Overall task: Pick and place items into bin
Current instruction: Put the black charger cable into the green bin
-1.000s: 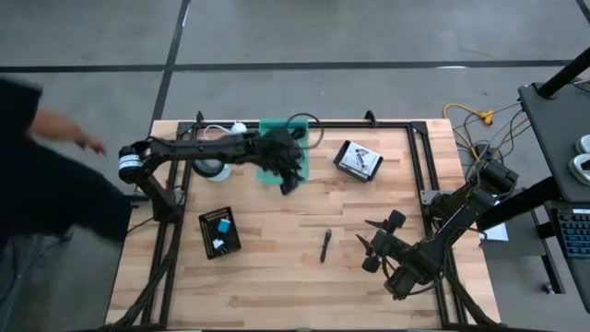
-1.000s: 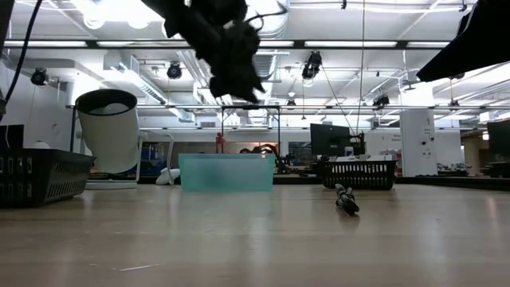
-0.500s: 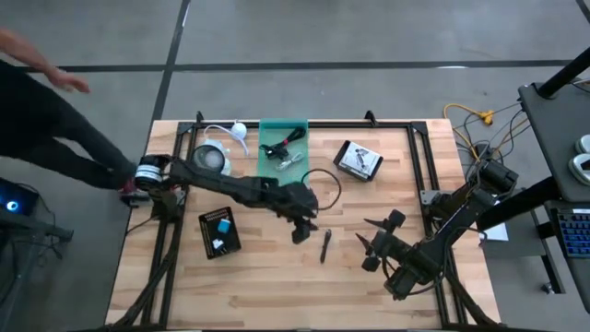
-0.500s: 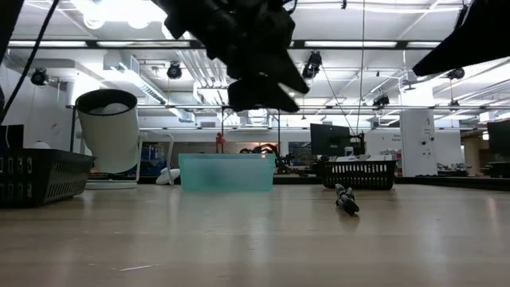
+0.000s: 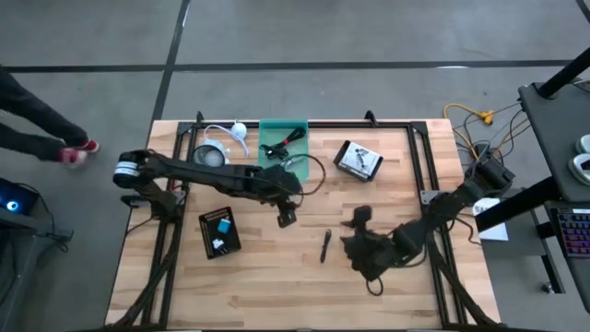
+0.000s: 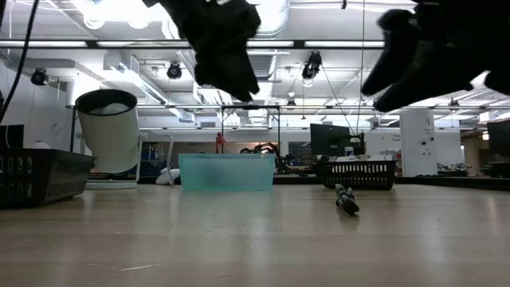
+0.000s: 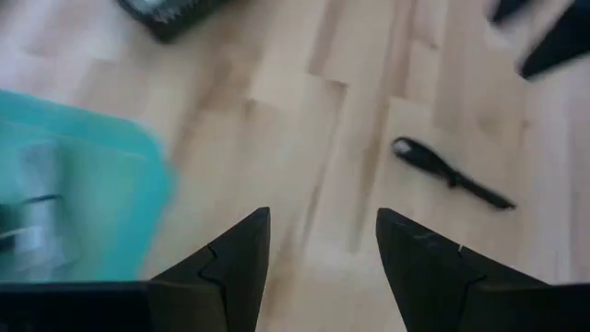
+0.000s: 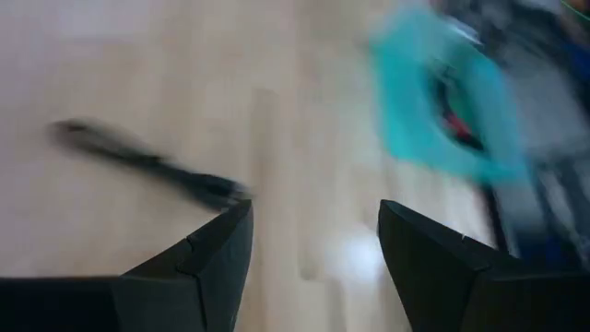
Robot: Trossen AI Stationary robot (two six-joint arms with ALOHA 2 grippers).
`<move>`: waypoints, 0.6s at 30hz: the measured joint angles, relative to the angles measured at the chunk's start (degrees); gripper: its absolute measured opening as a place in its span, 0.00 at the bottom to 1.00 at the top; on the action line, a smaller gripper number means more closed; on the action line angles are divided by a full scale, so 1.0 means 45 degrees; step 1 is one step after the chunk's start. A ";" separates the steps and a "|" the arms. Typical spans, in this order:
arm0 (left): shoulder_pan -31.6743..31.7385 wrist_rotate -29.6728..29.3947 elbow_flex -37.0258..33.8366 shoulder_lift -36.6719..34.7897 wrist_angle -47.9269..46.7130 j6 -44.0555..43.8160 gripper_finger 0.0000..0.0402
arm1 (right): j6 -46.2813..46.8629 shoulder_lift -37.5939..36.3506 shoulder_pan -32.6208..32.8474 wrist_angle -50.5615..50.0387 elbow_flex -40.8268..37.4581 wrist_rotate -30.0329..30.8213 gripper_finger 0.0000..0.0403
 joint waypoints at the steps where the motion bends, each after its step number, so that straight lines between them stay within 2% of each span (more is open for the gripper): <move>1: -0.0005 -0.0299 -0.0010 -0.0330 -0.0334 0.0119 0.45 | -0.1254 -0.0009 -0.0184 0.0450 0.0000 -0.0920 0.54; 4: -0.0010 -0.1228 -0.0155 -0.1276 -0.0556 0.0174 0.45 | -0.3833 -0.0001 -0.0942 0.1615 0.0000 -0.4815 0.54; 6: -0.0010 -0.1715 -0.0283 -0.1830 -0.0726 0.0171 0.46 | -0.4719 0.0063 -0.1467 0.2326 0.0000 -0.6546 0.54; 11: 0.0000 -0.2238 -0.0419 -0.3083 -0.0780 0.0179 0.46 | -0.6543 0.0086 -0.2397 0.2692 0.0013 -0.7698 0.54; 15: -0.0005 -0.2568 -0.0500 -0.3684 -0.0849 0.0344 0.46 | -0.7633 0.0284 -0.3119 0.3052 0.0005 -0.9992 0.54; 18: -0.0005 -0.2755 -0.0694 -0.3883 -0.0815 0.0607 0.46 | -0.8220 0.0663 -0.3556 0.3373 0.0005 -1.0583 0.54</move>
